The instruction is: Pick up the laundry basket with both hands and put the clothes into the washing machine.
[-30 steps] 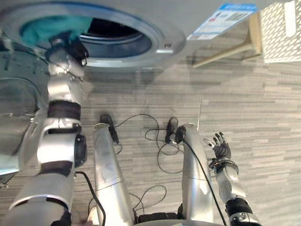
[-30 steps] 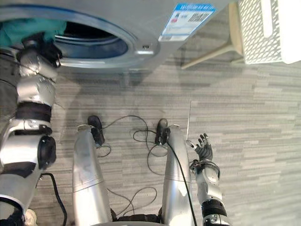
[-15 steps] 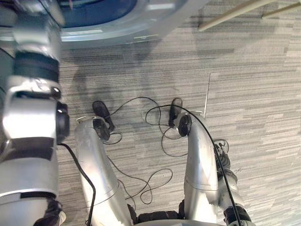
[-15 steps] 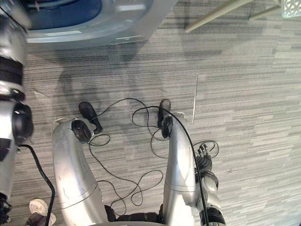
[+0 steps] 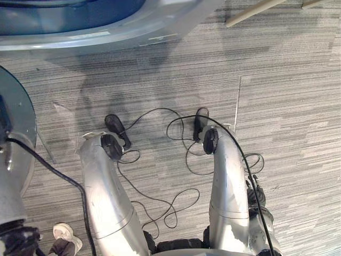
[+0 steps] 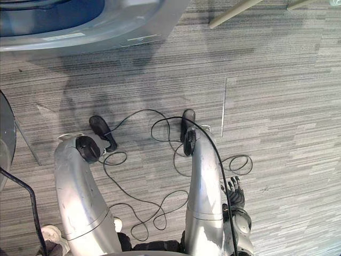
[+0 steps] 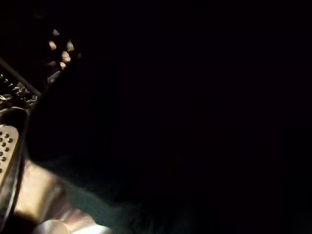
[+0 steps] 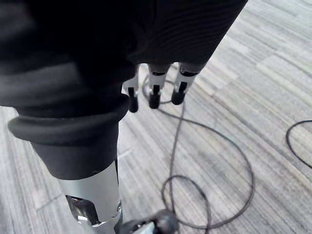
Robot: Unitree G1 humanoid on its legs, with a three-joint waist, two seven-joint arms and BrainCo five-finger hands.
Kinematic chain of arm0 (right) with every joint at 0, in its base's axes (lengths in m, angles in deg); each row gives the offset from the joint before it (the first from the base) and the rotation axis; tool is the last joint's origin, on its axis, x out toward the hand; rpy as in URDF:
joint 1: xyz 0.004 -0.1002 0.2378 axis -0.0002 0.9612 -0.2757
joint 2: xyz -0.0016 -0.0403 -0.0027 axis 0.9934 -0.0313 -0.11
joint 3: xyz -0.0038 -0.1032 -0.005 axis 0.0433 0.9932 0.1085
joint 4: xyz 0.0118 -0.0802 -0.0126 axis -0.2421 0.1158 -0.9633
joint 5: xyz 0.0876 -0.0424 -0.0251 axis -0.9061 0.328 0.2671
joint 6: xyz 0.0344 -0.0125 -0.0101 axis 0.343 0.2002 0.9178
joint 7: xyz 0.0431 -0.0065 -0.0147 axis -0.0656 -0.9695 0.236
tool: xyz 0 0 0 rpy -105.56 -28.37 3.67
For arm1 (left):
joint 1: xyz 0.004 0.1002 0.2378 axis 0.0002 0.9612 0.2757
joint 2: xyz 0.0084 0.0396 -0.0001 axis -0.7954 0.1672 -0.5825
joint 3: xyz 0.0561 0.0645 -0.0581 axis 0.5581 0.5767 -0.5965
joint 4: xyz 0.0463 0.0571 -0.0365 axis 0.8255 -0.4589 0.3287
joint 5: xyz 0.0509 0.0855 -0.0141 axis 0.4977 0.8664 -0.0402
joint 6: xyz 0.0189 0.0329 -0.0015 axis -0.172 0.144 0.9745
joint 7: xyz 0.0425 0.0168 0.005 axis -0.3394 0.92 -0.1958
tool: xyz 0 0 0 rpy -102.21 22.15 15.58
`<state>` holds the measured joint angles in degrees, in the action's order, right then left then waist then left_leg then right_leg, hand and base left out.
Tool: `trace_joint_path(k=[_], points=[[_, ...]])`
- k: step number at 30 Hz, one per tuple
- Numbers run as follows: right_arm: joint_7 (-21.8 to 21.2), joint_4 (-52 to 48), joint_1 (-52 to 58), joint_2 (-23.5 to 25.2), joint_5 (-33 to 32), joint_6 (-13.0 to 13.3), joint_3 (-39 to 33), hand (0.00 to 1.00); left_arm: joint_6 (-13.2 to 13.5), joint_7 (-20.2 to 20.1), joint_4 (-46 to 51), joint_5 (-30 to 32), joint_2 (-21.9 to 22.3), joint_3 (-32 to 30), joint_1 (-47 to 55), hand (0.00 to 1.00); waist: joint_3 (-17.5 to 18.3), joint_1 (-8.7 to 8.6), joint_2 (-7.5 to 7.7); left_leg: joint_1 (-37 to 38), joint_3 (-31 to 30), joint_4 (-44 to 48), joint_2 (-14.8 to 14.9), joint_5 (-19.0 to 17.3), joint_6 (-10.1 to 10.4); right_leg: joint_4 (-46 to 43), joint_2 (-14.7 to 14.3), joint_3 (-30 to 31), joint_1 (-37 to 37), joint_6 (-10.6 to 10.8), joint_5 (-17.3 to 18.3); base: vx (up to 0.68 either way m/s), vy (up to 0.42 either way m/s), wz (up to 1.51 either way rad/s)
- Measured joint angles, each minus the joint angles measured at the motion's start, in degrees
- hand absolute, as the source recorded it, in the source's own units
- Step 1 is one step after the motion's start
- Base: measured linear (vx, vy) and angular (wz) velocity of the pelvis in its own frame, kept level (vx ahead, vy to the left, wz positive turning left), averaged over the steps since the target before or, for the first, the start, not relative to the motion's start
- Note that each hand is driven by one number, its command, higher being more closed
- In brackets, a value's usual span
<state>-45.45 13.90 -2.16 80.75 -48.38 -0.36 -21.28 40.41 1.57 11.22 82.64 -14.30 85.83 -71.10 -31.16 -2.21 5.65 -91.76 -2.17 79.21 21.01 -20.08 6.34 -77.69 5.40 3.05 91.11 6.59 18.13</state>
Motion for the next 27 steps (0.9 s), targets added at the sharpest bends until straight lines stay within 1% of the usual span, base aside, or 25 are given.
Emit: trace_joint_path(k=[2, 3, 5, 7, 9, 10, 11, 12, 13, 14, 17, 18, 20, 21, 22, 23, 25, 26, 27], points=[[-0.8, 0.0, 0.0, -0.2, -0.6, 0.0, -0.1, 0.00, -0.3, -2.8, -1.6, 1.3, 0.0, 0.3, 0.5, 0.00, 0.1, -0.01, -0.19, 0.0, 0.0, 0.1, 0.0, 0.0, 0.0, -0.1, -0.2, 0.1, 0.0, 0.1, -0.2, 0.00, 0.000, 0.00], [-0.8, 0.0, 0.0, -0.2, -0.7, -0.1, -0.1, 0.00, -0.3, -3.7, -1.6, 0.3, 0.0, 0.3, 1.0, 0.00, 0.2, 0.03, -0.28, 0.0, -0.1, 0.1, 0.0, 0.0, 0.0, 0.0, -0.2, 0.1, 0.0, 0.1, -0.3, 0.00, 0.000, 0.00], [-1.1, 0.0, 0.0, -0.2, -0.7, -0.3, -0.1, 0.00, -0.1, -7.7, -3.0, -3.9, 0.0, 0.2, 2.1, 0.00, 0.3, 0.15, -0.59, 0.0, -0.2, 0.1, 0.0, 0.0, -0.1, 0.0, -0.2, 0.1, 0.0, 0.1, -0.6, 0.00, 0.008, -0.02], [-1.2, 0.1, 0.2, -0.2, -0.7, -0.3, -0.2, 0.00, 0.0, -8.5, -3.4, -4.9, 0.0, -1.3, 3.8, 0.00, 0.5, 0.28, -0.94, 0.0, -0.2, 0.1, 0.0, 0.1, 0.0, 0.2, -0.2, 0.1, 0.0, -0.1, -0.9, 0.01, 0.015, -0.04], [-2.1, 0.1, 0.3, -0.3, -0.7, -1.0, -0.1, 0.00, 0.2, -11.1, -3.5, -4.4, 0.1, -6.1, 10.3, 0.00, 1.1, 0.54, -2.08, 0.1, -0.4, -0.3, 0.1, 0.2, 0.0, 1.0, -0.2, -0.2, -0.3, -0.2, -1.2, 0.02, 0.017, -0.04], [-2.1, 0.2, 0.3, -0.3, -0.7, -1.3, -0.1, 0.00, 0.2, -11.9, -3.5, -4.4, 0.1, -6.8, 12.4, 0.00, 1.2, 0.54, -2.32, 0.2, -0.5, -0.5, 0.1, 0.3, 0.0, 1.1, -0.2, -0.3, -0.5, -0.1, -1.3, 0.00, 0.000, 0.00], [-2.2, 0.3, 0.3, -0.2, -0.7, -1.6, 0.1, 0.00, 0.2, -14.9, -3.6, -4.8, 0.4, -7.9, 16.1, 0.00, 1.3, 0.64, -2.38, 0.8, -0.4, -1.0, 0.1, 0.4, 0.1, 1.5, -0.2, -0.4, -1.1, -0.2, -1.3, 0.00, 0.000, 0.00], [-2.3, 0.6, 0.3, -0.2, -0.7, -1.8, 0.1, 0.00, 0.2, -17.1, -3.7, -5.0, 1.1, -8.7, 18.5, 0.00, 1.3, 0.78, -2.40, 1.2, -0.5, -1.5, 0.1, 0.7, 0.1, 1.9, -0.2, -0.7, -1.7, -0.2, -1.4, 0.03, 0.003, 0.06], [-2.5, 0.9, 0.3, -0.2, -0.7, -2.5, 0.1, 0.00, 0.2, -19.7, -3.8, -5.0, 2.6, -10.5, 21.6, 0.00, 1.3, 0.93, -2.40, 1.9, -0.5, -2.2, 0.0, 0.9, 0.1, 2.6, -0.2, -1.1, -2.5, -0.3, -1.5, 0.02, 0.002, 0.06], [-2.9, 1.2, 0.3, -0.2, -0.8, -2.6, 0.2, 0.00, 0.2, -20.8, -4.0, -5.0, 3.4, -11.4, 23.2, 0.00, 1.3, 1.03, -2.40, 2.4, -0.5, -2.7, 0.0, 1.1, 0.1, 3.0, -0.2, -1.2, -3.0, -0.4, -1.5, 0.03, 0.006, 0.05], [-3.9, 2.7, 0.2, -0.4, -0.9, -3.3, 1.8, 0.00, -0.1, -25.2, -4.8, -5.2, 7.6, -15.4, 31.9, 0.00, 1.4, 1.40, -2.44, 6.1, 0.1, -5.5, 0.2, 1.4, 0.6, 6.0, -0.4, -1.6, -6.5, -0.7, -2.0, 0.04, 0.018, -0.01], [-4.4, 2.9, 0.2, -0.6, -1.2, -3.6, 2.1, 0.00, -0.1, -25.6, -4.7, -5.1, 8.4, -16.5, 33.5, 0.00, 1.5, 1.47, -2.55, 6.7, 0.1, -6.1, 0.3, 1.5, 0.7, 6.6, -0.4, -1.8, -7.2, -0.8, -2.2, 0.05, 0.026, -0.05], [-4.5, 3.5, 0.0, -1.0, -1.9, -3.8, 2.6, 0.00, -0.1, -25.7, -4.0, -4.7, 11.3, -19.6, 41.5, 0.00, 3.1, 1.12, -2.75, 9.2, 0.8, -8.5, 0.9, 1.9, 0.6, 9.2, -0.5, -2.4, -9.8, -1.0, -2.5, 0.06, 0.028, -0.05], [-4.5, 3.6, 0.0, -1.0, -1.9, -3.7, 2.6, 0.00, -0.1, -25.7, -3.3, -4.5, 12.3, -20.0, 43.8, 0.00, 3.5, 1.05, -2.75, 10.1, 1.0, -9.2, 0.9, 2.0, 0.7, 9.8, -0.5, -2.4, -10.6, -1.0, -2.5, 0.06, 0.017, 0.00], [-4.5, 3.8, -0.1, -1.2, -2.0, -3.6, 2.6, 0.00, 0.0, -25.7, -1.4, -4.4, 14.8, -20.2, 48.4, 0.00, 3.7, 1.11, -2.86, 12.2, 1.4, -10.7, 0.9, 2.2, 0.8, 11.1, -0.5, -2.6, -12.6, -1.0, -2.6, 0.08, 0.005, 0.07], [-4.5, 4.1, -0.2, -1.3, -2.0, -3.6, 2.6, 0.00, 1.3, -25.5, 2.1, -4.2, 17.5, -20.1, 53.9, 0.00, 3.8, 1.16, -2.82, 14.9, 2.0, -12.5, 0.9, 2.4, 1.0, 12.4, -0.4, -2.7, -15.0, -1.0, -2.6, 0.10, -0.011, 0.09], [-4.4, 4.5, -0.2, -1.6, -1.9, -3.5, 2.7, 0.00, 2.2, -25.6, 4.5, -4.2, 21.5, -18.4, 60.3, 0.00, 3.8, 1.45, -2.83, 19.0, 3.0, -15.2, 0.8, 2.9, 1.3, 14.5, -0.2, -2.9, -18.6, -1.1, -2.6, 0.10, -0.040, 0.14], [-4.3, 4.6, -0.2, -2.0, -1.8, -3.4, 2.6, 0.00, 2.5, -25.7, 5.8, -4.2, 26.2, -17.2, 67.7, 0.00, 3.8, 1.53, -2.84, 23.8, 3.9, -18.4, 0.6, 3.6, 1.5, 16.7, 0.0, -3.0, -22.8, -1.1, -2.6, 0.10, -0.062, 0.20], [-4.3, 4.7, -0.2, -2.1, -1.7, -3.4, 2.6, 0.00, 2.8, -25.7, 5.8, -4.3, 28.5, -16.7, 70.4, 0.00, 3.8, 1.54, -2.84, 25.9, 4.3, -19.8, 0.2, 3.9, 1.7, 17.7, 0.3, -3.1, -24.7, -1.1, -2.6, 0.10, -0.068, 0.24]])
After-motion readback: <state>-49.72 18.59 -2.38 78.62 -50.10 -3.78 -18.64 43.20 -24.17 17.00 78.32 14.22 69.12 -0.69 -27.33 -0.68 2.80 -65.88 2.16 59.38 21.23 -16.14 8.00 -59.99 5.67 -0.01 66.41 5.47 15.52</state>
